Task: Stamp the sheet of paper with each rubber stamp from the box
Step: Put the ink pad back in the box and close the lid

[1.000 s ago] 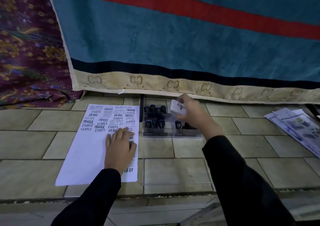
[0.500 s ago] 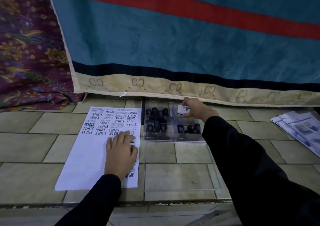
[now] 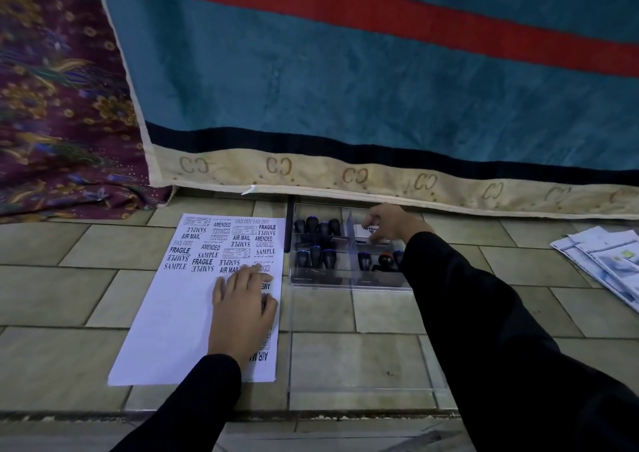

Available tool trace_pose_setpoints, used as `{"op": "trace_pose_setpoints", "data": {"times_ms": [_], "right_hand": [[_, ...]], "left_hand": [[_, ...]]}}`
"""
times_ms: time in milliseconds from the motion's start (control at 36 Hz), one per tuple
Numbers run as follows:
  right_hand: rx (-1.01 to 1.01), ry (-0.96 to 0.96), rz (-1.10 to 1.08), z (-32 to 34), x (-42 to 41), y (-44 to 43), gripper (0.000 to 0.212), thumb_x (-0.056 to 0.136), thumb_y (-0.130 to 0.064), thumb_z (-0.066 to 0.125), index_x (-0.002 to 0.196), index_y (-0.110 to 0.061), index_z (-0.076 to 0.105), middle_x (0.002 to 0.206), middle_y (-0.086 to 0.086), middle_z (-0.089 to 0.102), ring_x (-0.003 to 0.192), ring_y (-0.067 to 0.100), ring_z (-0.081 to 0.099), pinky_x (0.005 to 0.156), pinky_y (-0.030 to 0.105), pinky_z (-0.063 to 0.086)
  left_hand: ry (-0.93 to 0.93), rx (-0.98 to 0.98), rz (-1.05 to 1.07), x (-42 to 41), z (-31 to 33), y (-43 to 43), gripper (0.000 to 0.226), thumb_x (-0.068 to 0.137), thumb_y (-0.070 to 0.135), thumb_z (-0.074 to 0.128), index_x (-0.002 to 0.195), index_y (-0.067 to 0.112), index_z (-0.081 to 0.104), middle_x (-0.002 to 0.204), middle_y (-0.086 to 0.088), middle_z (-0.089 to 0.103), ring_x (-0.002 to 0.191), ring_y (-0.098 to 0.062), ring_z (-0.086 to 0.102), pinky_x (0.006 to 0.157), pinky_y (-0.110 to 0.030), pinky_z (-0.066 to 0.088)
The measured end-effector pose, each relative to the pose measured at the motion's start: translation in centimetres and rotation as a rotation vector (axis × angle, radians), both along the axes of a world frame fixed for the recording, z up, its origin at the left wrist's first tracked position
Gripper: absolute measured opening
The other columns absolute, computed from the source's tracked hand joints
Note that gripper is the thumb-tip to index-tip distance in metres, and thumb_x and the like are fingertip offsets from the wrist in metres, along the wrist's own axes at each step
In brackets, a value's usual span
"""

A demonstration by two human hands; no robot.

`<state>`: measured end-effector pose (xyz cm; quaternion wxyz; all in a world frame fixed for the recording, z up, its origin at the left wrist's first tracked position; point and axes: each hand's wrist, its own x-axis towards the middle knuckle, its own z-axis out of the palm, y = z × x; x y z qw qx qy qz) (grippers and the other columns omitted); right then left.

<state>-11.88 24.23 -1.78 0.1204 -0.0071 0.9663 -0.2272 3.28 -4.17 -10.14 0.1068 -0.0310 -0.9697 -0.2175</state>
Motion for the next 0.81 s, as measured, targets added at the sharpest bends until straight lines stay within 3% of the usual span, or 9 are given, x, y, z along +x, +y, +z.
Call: {"op": "trace_pose_setpoints", "data": {"times_ms": [83,250,389,500,584,639,750,806], "right_hand": [[0.025,-0.038,-0.006,0.1,-0.2,0.0,0.03,0.065,-0.002,0.081,0.078,-0.022,0.063,0.109,0.004,0.062,0.103,0.022,0.059,0.086,0.033,0.05],[0.069,-0.021,0.023,0.2,0.1,0.2,0.027,0.08,0.006,0.065,0.1,-0.012,0.07,0.106,0.003,0.062,0.105,0.022,0.059,0.085,0.028,0.046],[0.026,0.178,-0.008,1.0,1.9,0.1,0.029,0.086,0.006,0.052,0.102,-0.01,0.07,0.118,0.011,0.062,0.109,0.025,0.057,0.082,0.023,0.041],[-0.125,0.366,-0.134,2.3,5.6,-0.8,0.023,0.09,-0.003,0.052,0.101,-0.014,0.069,0.108,0.006,0.067,0.088,0.014,0.056,0.074,0.021,0.041],[-0.16,0.417,-0.228,2.6,8.9,-1.0,0.019,0.088,-0.006,0.057,0.102,-0.013,0.067,0.103,0.005,0.067,0.08,0.011,0.053,0.069,0.02,0.039],[-0.166,0.434,-0.313,2.1,11.1,-0.7,0.017,0.086,-0.007,0.06,0.102,-0.01,0.066,0.102,0.007,0.067,0.081,0.013,0.054,0.071,0.019,0.038],[-0.073,0.424,-0.484,-0.2,15.5,0.6,0.028,0.083,-0.013,0.064,0.109,-0.005,0.059,0.107,0.017,0.06,0.097,0.031,0.057,0.078,0.032,0.046],[0.026,0.352,-0.558,-1.3,17.3,1.5,0.035,0.082,-0.016,0.065,0.113,-0.002,0.054,0.111,0.021,0.057,0.103,0.037,0.052,0.084,0.04,0.045]], "left_hand": [[-0.015,-0.002,-0.002,0.0,0.1,0.0,0.045,0.08,0.038,0.025,0.112,0.027,0.055,0.135,0.003,0.05,0.13,-0.017,0.037,0.113,-0.046,0.015],[-0.003,0.037,-0.007,0.1,0.3,-0.1,0.037,0.08,0.033,0.033,0.11,0.027,0.056,0.133,0.005,0.051,0.127,-0.016,0.038,0.113,-0.046,0.018],[-0.034,0.169,0.021,0.0,0.8,-0.2,0.027,0.081,0.022,0.057,0.107,0.032,0.056,0.131,0.012,0.047,0.122,-0.012,0.037,0.114,-0.038,0.012],[-0.234,0.282,0.054,-1.1,2.1,-0.4,0.027,0.081,0.023,0.058,0.105,0.037,0.057,0.132,0.014,0.042,0.125,-0.012,0.032,0.111,-0.034,0.01],[-0.355,0.324,0.063,-1.9,3.5,-0.5,0.022,0.087,0.031,0.055,0.107,0.036,0.06,0.131,0.01,0.046,0.125,-0.016,0.037,0.107,-0.035,0.018],[-0.352,0.365,0.08,-2.0,4.5,-0.5,0.019,0.089,0.035,0.054,0.107,0.035,0.061,0.12,0.009,0.056,0.111,-0.016,0.051,0.101,-0.035,0.028],[-0.098,0.272,0.022,-0.2,6.1,0.2,0.017,0.09,0.029,0.053,0.106,0.027,0.06,0.097,0.011,0.061,0.089,-0.018,0.058,0.082,-0.037,0.045],[-0.172,0.243,-0.053,1.2,6.7,1.1,0.01,0.091,0.029,0.05,0.098,0.029,0.057,0.083,0.01,0.063,0.072,-0.013,0.059,0.064,-0.03,0.046]]}}
